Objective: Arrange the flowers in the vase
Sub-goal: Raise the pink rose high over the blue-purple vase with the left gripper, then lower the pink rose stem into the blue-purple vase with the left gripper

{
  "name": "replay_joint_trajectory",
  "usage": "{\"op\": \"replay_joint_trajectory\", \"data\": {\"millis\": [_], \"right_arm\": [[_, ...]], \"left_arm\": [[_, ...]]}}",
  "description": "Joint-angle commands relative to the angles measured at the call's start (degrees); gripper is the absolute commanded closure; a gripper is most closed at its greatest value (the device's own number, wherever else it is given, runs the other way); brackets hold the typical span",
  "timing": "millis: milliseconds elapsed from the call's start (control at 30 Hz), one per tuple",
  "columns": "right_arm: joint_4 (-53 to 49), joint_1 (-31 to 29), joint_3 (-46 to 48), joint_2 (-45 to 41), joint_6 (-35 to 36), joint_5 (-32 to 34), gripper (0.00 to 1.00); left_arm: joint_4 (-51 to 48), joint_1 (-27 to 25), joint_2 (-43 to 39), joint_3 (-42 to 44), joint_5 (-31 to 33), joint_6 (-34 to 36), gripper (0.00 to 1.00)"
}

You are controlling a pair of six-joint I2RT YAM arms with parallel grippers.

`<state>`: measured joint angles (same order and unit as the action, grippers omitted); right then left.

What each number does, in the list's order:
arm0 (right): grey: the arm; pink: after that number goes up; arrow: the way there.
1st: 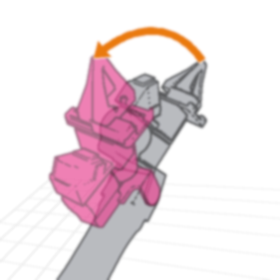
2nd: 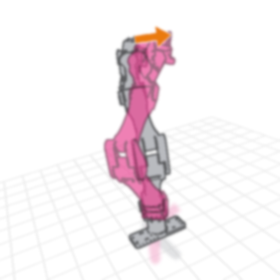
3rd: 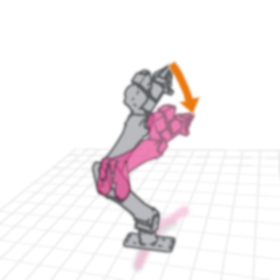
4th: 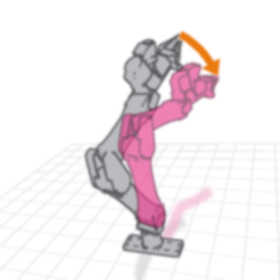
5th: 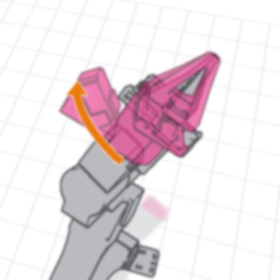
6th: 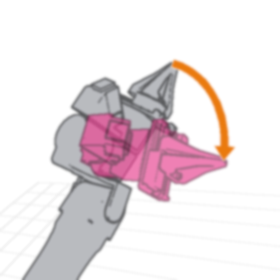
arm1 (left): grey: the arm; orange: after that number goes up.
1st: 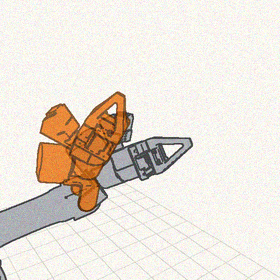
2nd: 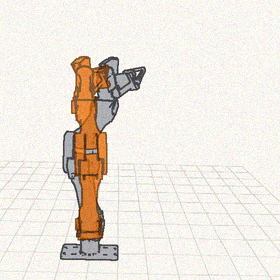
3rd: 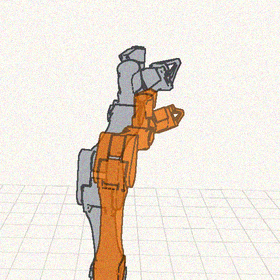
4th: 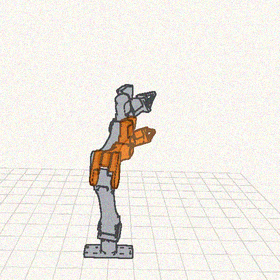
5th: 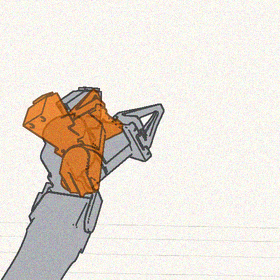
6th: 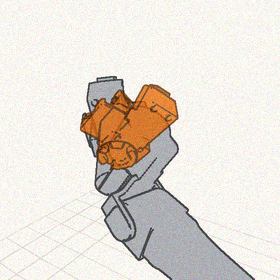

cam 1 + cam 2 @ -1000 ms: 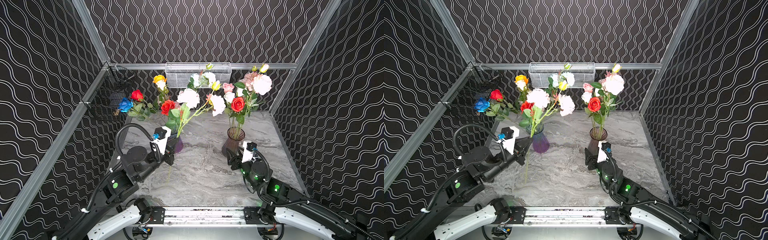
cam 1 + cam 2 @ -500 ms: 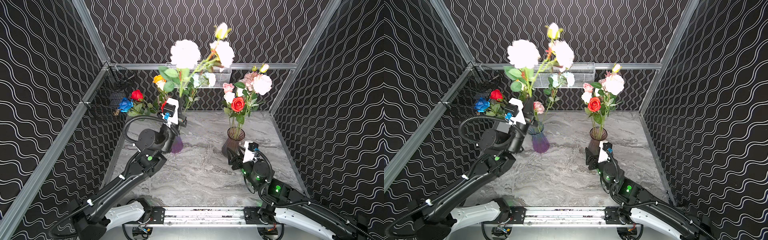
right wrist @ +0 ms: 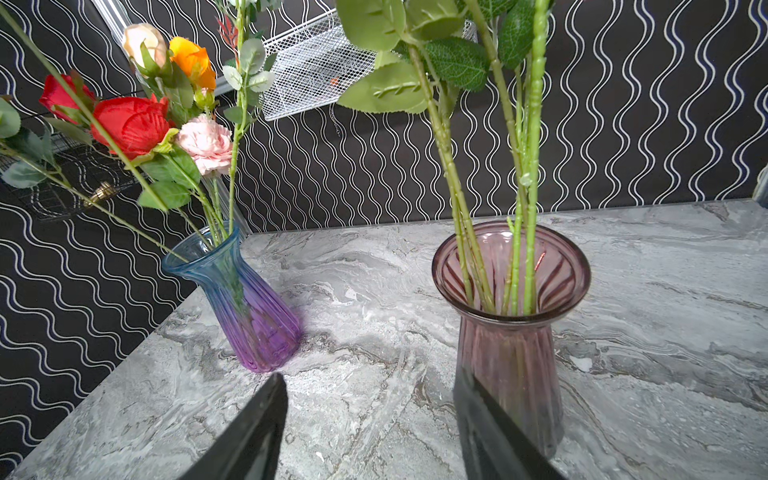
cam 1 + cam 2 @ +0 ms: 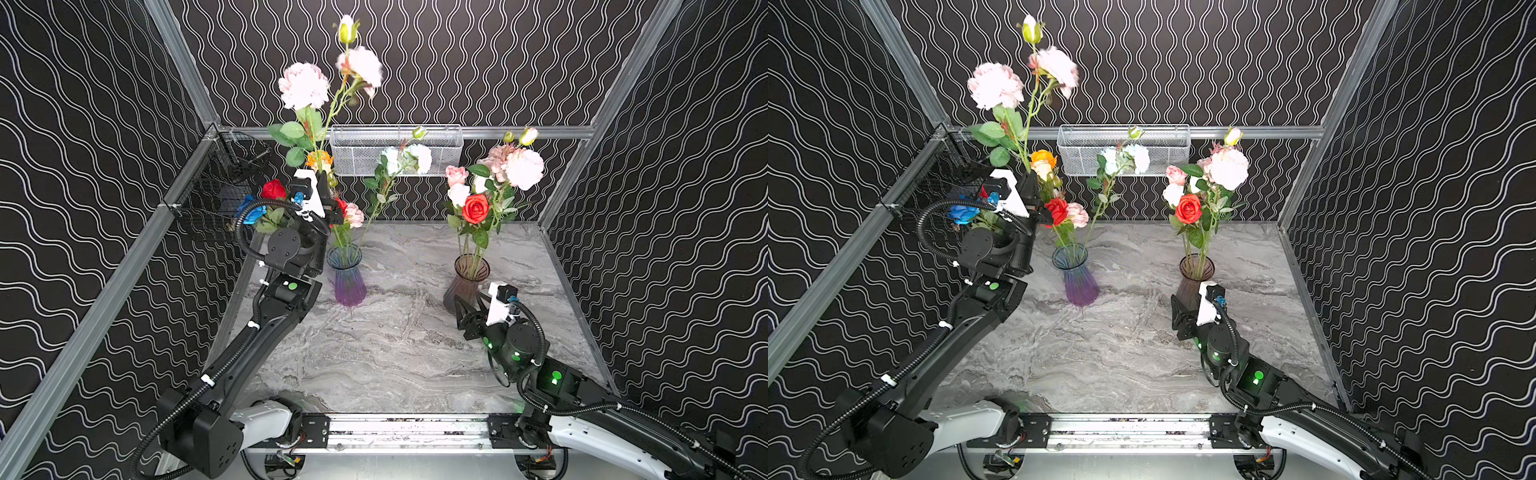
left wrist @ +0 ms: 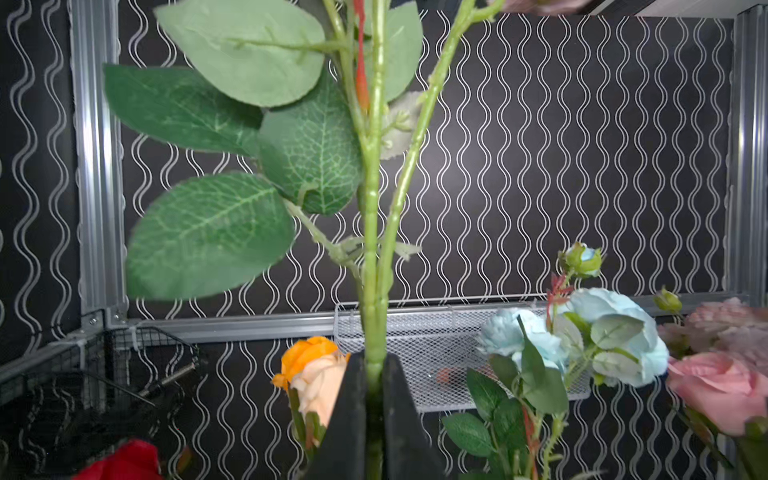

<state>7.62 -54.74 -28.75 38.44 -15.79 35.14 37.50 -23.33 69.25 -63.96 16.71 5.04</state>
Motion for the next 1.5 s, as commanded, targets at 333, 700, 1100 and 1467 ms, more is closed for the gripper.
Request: {"op": "replay_joint_trajectory", "data": {"millis": [333,700,1100,1467], "right_arm": [[1.54,-0.01,-0.02,0.7,0.15,0.23,0.35],[0.85,0.05,-0.82,2.47,-0.11,-0.59,0.35],[1.77,0.07,0.25,1.84,-0.36,-0.94,0.35],[1.81,0.03,0.28,2.01,-0.66,-1.59,0.35]], "left_arm": [[1.84,0.41,-2.2,7.63,-1.25,-4.13,1.0],[4.97,0.46,-1.67,14.9,-0.27,-6.03,1.0],[3.06,0.42,-3.48,20.14,-0.36,-8.38,1.0],[0.5,0.41,-5.97,22.55,-0.62,-9.06,1.0]]}}
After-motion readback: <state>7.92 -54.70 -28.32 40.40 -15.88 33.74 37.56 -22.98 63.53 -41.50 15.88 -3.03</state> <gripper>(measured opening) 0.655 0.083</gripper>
